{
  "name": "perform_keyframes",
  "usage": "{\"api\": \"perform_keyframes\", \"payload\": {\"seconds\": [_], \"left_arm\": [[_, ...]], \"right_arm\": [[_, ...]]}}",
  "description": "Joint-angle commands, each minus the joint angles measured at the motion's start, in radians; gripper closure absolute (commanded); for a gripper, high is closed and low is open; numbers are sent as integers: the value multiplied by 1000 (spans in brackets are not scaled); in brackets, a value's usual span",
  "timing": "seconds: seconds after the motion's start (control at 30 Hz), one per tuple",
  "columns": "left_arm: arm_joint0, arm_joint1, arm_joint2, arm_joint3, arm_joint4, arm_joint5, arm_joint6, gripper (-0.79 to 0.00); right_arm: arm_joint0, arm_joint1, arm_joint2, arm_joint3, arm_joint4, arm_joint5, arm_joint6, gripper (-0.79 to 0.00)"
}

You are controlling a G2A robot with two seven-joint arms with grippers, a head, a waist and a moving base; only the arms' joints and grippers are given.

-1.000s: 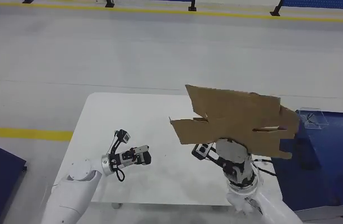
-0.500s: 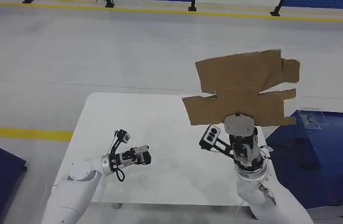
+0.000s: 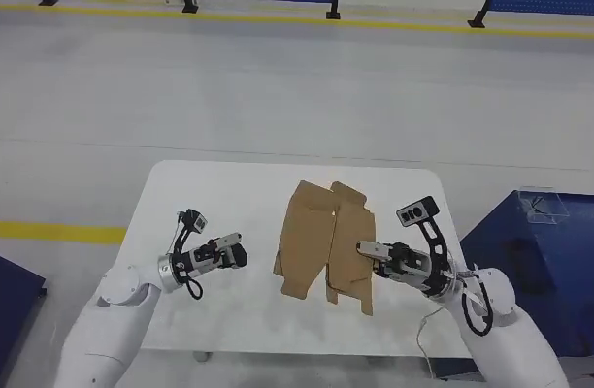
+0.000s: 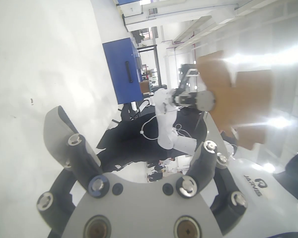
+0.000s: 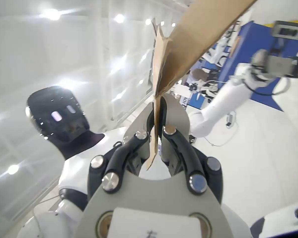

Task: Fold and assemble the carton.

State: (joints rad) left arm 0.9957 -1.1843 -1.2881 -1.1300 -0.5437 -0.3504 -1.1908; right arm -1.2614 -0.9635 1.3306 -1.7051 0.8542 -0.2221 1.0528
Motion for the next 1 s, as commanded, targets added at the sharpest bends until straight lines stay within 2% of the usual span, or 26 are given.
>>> {"api": "perform_keyframes", "payload": {"seconds": [0.0,0.13,0.23,0.53,0.57,0.63,0.67,0.7,0.77,0.8,0.83,0.97], "left_arm": [[4,3,-16,-10,-86,62,-56,-785],[14,2,-10,-29,-181,148,-122,-785],[21,0,10,-54,-188,172,-140,-785],[68,2,70,-171,-68,190,-104,-785],[75,2,75,-183,-59,191,-98,-760],[87,4,82,-203,-42,195,-89,-665],[92,4,86,-210,-35,197,-88,-560],[96,5,89,-215,-23,199,-84,-376],[105,6,94,-227,-11,193,-76,-286],[109,6,96,-231,-14,194,-77,-25],[113,7,96,-234,-15,194,-77,0],[119,9,98,-233,-8,184,-70,0]], "right_arm": [[4,2,3,31,-59,16,-3,0],[14,1,-17,86,-172,30,-37,0],[23,-4,-51,104,-239,18,-45,0],[23,-18,-140,100,-296,45,-31,0],[23,-19,-144,100,-303,47,-31,0],[21,-20,-150,99,-319,46,-34,0],[21,-20,-152,98,-331,46,-35,0],[20,-20,-154,96,-343,44,-37,0],[15,-20,-154,90,-345,41,-44,0],[12,-20,-152,88,-345,42,-45,0],[9,-20,-149,86,-349,42,-45,0],[-4,-19,-142,79,-339,50,-43,0]]}}
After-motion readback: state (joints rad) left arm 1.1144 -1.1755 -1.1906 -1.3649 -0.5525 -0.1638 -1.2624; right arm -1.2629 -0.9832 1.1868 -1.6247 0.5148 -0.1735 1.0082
